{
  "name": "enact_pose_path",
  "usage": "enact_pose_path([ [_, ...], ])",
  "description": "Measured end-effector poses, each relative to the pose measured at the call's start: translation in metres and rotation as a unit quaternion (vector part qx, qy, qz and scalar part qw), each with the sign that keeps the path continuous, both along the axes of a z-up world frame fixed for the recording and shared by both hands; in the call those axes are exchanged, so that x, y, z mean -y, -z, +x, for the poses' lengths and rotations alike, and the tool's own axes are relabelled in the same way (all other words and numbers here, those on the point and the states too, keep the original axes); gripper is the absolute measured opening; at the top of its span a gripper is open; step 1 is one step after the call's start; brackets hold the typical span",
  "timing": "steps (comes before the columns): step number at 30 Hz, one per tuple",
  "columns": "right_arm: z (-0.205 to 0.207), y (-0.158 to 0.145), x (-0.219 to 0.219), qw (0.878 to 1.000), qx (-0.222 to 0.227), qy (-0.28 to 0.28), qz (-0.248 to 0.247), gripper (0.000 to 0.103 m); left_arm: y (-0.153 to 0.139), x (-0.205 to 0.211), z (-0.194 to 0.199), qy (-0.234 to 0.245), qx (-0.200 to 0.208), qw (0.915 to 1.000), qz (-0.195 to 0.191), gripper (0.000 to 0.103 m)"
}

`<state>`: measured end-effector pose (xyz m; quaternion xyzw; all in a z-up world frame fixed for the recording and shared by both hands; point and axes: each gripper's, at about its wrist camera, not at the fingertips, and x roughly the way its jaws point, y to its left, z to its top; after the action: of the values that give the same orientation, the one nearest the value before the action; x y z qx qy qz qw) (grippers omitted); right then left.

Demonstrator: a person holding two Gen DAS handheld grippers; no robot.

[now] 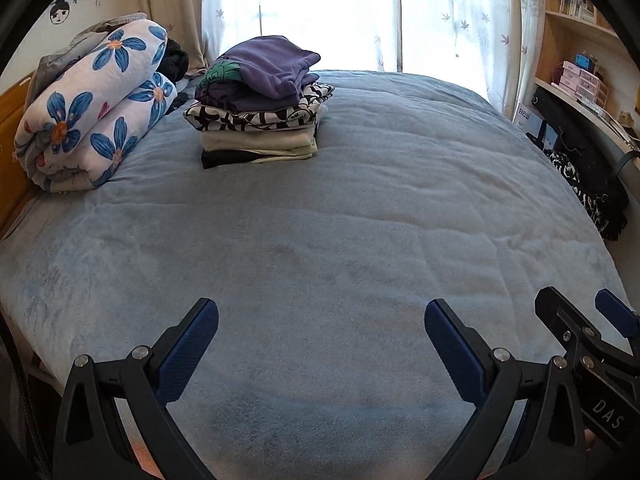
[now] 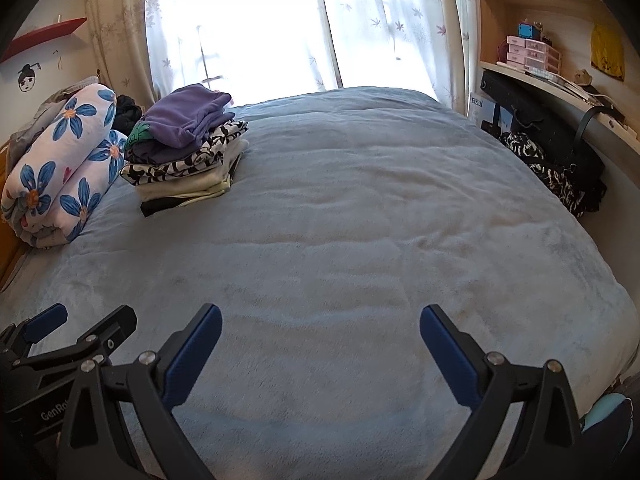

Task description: Fold large clothes

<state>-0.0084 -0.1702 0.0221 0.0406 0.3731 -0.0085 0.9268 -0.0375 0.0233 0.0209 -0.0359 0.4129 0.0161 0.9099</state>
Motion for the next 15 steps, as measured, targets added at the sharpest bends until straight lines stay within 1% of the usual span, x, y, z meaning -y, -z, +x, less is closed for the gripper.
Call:
enact_pose_path([
  [15, -0.0013, 0.0059, -0.0057, 1.0, -0.009, -0.007, 0.0, 0.1, 0.0056, -0.0029, -0.0038, -0.005, -0.014, 0.9999, -0.008, 0.102],
])
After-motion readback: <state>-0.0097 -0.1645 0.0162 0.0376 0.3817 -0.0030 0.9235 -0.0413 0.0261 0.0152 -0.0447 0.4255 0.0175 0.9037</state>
